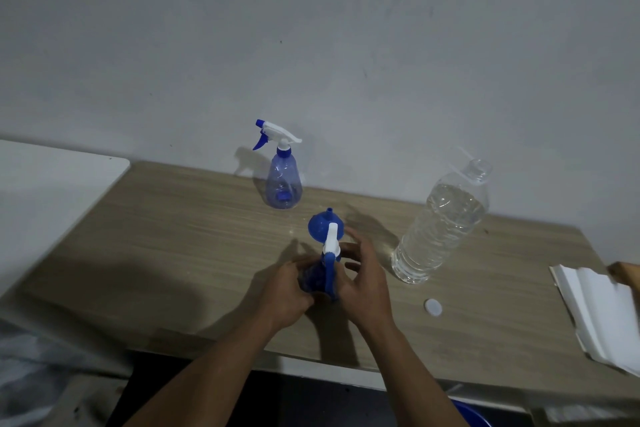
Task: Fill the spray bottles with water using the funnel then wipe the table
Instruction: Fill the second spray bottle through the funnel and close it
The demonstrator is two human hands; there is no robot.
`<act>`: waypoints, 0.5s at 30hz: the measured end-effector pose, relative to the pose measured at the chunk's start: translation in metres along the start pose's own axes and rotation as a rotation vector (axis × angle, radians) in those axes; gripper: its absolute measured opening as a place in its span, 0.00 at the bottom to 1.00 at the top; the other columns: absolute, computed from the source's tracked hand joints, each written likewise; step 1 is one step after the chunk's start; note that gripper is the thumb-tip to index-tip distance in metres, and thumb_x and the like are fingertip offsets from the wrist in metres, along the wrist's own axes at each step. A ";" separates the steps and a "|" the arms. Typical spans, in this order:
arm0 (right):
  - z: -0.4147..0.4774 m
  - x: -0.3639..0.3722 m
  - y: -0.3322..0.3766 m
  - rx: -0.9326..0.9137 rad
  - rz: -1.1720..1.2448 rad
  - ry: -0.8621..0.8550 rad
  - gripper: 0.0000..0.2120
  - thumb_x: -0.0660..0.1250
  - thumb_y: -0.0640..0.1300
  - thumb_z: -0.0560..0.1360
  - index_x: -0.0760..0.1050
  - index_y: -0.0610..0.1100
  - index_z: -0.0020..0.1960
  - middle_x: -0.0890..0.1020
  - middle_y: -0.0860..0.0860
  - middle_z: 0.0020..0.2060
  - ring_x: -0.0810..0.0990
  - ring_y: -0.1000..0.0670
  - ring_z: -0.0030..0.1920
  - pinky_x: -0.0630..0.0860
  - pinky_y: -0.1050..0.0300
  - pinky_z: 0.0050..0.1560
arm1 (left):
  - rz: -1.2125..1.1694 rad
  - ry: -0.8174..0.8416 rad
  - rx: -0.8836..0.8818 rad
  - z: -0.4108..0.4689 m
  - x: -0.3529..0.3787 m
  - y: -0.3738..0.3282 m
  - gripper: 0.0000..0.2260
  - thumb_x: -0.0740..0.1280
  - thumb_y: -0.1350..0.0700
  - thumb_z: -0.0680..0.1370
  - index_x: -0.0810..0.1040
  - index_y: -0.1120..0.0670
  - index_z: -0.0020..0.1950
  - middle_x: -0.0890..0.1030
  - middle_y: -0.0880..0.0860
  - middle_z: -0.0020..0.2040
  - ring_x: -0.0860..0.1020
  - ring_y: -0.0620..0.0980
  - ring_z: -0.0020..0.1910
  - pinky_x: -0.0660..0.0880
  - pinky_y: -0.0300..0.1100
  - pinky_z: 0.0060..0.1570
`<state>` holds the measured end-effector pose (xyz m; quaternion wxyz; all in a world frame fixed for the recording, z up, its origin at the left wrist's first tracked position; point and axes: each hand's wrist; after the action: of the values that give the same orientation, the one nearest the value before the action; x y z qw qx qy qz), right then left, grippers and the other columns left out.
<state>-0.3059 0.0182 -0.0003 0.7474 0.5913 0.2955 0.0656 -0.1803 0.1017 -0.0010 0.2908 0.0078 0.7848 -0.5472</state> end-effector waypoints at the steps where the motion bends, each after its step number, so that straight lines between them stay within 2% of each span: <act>1: -0.001 -0.001 0.001 -0.013 0.009 -0.008 0.28 0.70 0.38 0.77 0.68 0.56 0.73 0.84 0.56 0.53 0.81 0.59 0.53 0.75 0.70 0.53 | 0.010 0.011 -0.001 0.000 0.000 -0.001 0.28 0.71 0.71 0.71 0.75 0.47 0.65 0.78 0.42 0.52 0.77 0.37 0.47 0.69 0.19 0.39; 3: -0.001 -0.004 0.005 -0.053 0.020 -0.034 0.31 0.69 0.35 0.76 0.68 0.54 0.75 0.83 0.57 0.56 0.81 0.57 0.56 0.76 0.65 0.56 | 0.020 0.035 -0.019 0.000 -0.001 0.001 0.26 0.71 0.70 0.71 0.76 0.47 0.64 0.80 0.43 0.51 0.78 0.37 0.46 0.72 0.21 0.39; 5: 0.002 -0.007 0.012 -0.083 0.025 -0.062 0.29 0.69 0.35 0.77 0.71 0.55 0.73 0.81 0.58 0.60 0.81 0.56 0.58 0.77 0.61 0.58 | 0.012 0.049 -0.048 0.001 0.000 0.002 0.23 0.73 0.66 0.71 0.76 0.48 0.62 0.82 0.45 0.52 0.80 0.40 0.48 0.73 0.24 0.38; 7: 0.005 -0.009 0.023 -0.077 0.067 -0.091 0.25 0.70 0.37 0.77 0.72 0.54 0.71 0.82 0.58 0.58 0.81 0.56 0.56 0.77 0.62 0.56 | 0.021 0.055 -0.058 0.001 -0.001 0.000 0.22 0.76 0.62 0.71 0.77 0.47 0.61 0.82 0.45 0.52 0.80 0.40 0.47 0.73 0.27 0.37; 9: 0.009 -0.014 0.035 -0.076 0.100 -0.139 0.23 0.71 0.37 0.77 0.73 0.51 0.69 0.83 0.55 0.56 0.82 0.58 0.54 0.77 0.65 0.53 | 0.027 0.056 -0.038 0.001 -0.003 -0.003 0.24 0.78 0.62 0.69 0.78 0.48 0.62 0.81 0.44 0.51 0.78 0.38 0.45 0.75 0.29 0.41; 10: 0.011 -0.017 0.040 -0.077 0.101 -0.162 0.23 0.72 0.37 0.77 0.73 0.50 0.69 0.83 0.53 0.56 0.82 0.59 0.53 0.76 0.68 0.52 | 0.011 0.054 -0.029 0.001 -0.002 -0.003 0.26 0.78 0.64 0.68 0.78 0.50 0.63 0.81 0.45 0.51 0.78 0.38 0.45 0.75 0.29 0.43; 12: 0.014 -0.025 0.055 -0.079 0.106 -0.198 0.24 0.72 0.37 0.77 0.72 0.50 0.71 0.83 0.50 0.55 0.82 0.59 0.52 0.75 0.72 0.50 | -0.035 0.056 -0.026 -0.001 -0.002 -0.004 0.27 0.77 0.68 0.67 0.76 0.54 0.64 0.80 0.47 0.51 0.78 0.40 0.46 0.72 0.23 0.41; 15: 0.015 -0.039 0.083 -0.104 0.103 -0.245 0.27 0.72 0.39 0.78 0.69 0.49 0.74 0.82 0.50 0.53 0.82 0.58 0.48 0.75 0.73 0.47 | -0.024 0.062 -0.022 -0.003 -0.002 -0.006 0.28 0.76 0.68 0.69 0.75 0.53 0.66 0.79 0.47 0.50 0.76 0.38 0.45 0.69 0.21 0.37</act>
<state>-0.3088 0.0120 0.0920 0.8032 0.5697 0.1676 0.0464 -0.1819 0.1025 0.0055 0.2599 0.0119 0.7995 -0.5414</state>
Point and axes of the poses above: each hand's wrist, its own z-axis towards the middle knuckle, its own x-axis out of the palm, y = z × x
